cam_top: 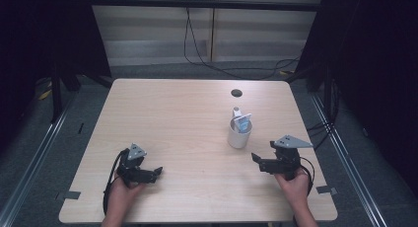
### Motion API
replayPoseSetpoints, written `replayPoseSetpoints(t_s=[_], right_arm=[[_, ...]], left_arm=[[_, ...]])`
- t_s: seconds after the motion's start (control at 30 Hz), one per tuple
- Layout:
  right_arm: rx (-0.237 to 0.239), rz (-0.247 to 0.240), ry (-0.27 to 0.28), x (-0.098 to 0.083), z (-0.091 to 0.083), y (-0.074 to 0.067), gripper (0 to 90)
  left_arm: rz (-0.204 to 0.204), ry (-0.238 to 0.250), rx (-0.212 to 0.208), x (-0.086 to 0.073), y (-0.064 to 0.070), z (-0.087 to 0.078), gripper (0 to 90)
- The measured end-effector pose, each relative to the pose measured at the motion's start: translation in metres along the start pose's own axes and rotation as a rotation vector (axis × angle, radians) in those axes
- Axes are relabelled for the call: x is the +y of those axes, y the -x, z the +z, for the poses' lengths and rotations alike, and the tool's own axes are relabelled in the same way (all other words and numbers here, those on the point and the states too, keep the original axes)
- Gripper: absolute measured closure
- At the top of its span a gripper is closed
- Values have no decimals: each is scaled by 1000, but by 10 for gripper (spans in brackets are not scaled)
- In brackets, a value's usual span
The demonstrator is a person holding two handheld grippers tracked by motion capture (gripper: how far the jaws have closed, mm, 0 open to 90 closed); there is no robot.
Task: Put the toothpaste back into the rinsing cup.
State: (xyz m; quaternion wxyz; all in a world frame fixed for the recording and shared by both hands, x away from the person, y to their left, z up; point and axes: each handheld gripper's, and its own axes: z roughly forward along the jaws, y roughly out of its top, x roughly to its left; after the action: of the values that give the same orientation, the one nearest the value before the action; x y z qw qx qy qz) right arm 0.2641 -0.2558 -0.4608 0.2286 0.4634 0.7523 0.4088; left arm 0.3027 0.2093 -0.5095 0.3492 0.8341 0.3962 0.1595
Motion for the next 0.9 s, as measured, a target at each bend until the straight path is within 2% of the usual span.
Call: replayPoseSetpoints(t_s=[0.33,0.57,0.9], right_arm=[[-5,14,-40,-20,-2,5,144],[-11,30,-48,-30,-5,9,146],[-23,16,-87,-41,-4,11,153]], left_arm=[[0,0,0,0,0,0,69],[6,-1,2,0,0,0,69],[0,-1,0,0,0,0,69]])
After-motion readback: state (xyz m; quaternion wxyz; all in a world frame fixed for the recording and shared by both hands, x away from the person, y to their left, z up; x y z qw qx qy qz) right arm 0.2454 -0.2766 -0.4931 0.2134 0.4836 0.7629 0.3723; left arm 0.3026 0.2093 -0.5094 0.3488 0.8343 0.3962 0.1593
